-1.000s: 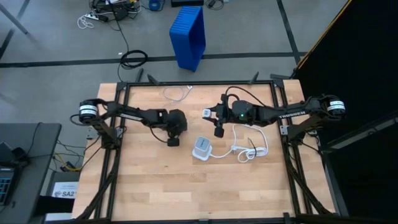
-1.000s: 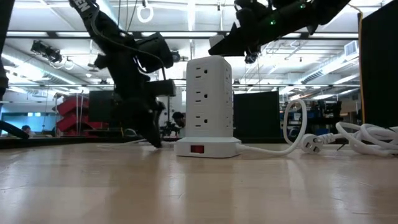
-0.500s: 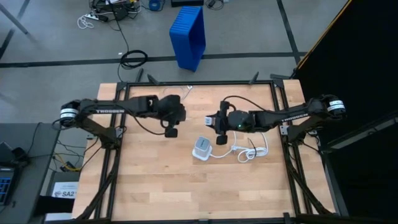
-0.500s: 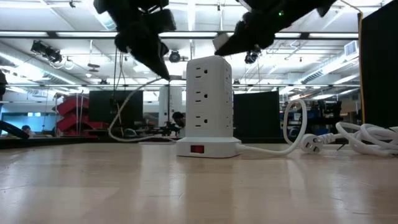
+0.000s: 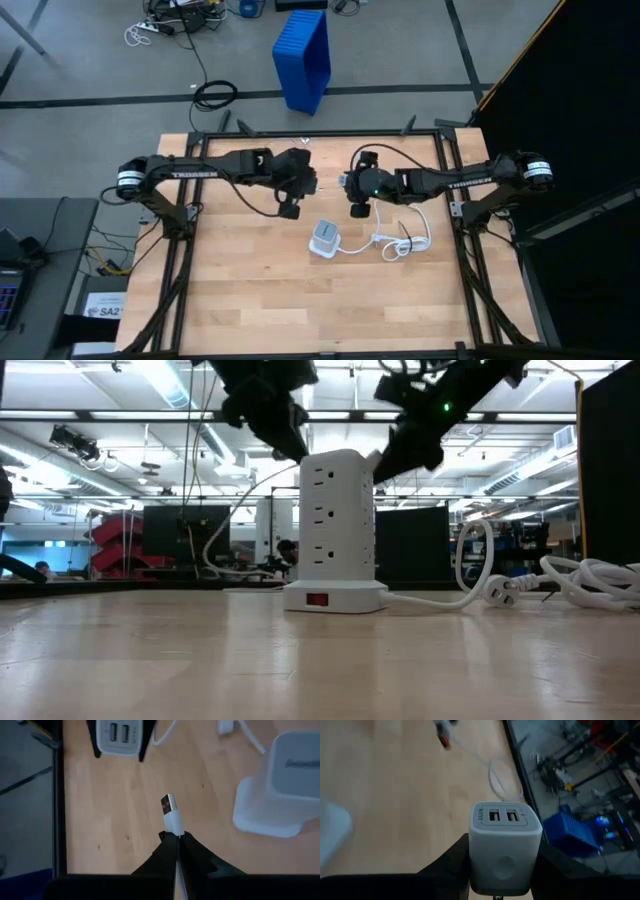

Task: Plug in charger
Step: Insert the white charger cable into the white charger adapter

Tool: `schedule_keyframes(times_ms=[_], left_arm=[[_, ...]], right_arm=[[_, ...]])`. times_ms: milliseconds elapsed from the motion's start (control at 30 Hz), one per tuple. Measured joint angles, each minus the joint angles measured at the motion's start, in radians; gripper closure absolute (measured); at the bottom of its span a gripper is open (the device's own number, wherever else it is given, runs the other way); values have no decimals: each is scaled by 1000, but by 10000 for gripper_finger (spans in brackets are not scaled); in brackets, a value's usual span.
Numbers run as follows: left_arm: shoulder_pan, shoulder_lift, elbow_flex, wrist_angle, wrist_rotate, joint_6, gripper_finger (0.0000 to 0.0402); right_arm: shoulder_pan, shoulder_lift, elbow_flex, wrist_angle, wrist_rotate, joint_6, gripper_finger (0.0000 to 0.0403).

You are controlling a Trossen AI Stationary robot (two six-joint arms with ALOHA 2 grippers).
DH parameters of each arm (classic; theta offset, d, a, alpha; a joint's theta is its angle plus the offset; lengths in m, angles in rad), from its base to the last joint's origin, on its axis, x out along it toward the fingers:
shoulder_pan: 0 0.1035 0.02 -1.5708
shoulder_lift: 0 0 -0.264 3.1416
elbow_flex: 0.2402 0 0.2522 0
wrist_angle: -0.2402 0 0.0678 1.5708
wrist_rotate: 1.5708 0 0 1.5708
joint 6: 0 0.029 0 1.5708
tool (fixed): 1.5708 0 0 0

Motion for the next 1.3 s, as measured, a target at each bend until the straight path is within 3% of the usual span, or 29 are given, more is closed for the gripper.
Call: schedule_keyframes(times_ms=[167,500,967,1300], left_arm=[[5,31,25,2,-79,11,402],[50,49,26,18,-136,63,402],[70,48,25,23,-129,60,401],[69,49,26,-88,-43,-8,401]], right_arm=[[-45,87,46,-92,5,-10,289],[-62,221,211,-112,1,-93,289],[-32,240,271,-129,-3,-79,289],[13,230,272,-194,-10,-15,289]])
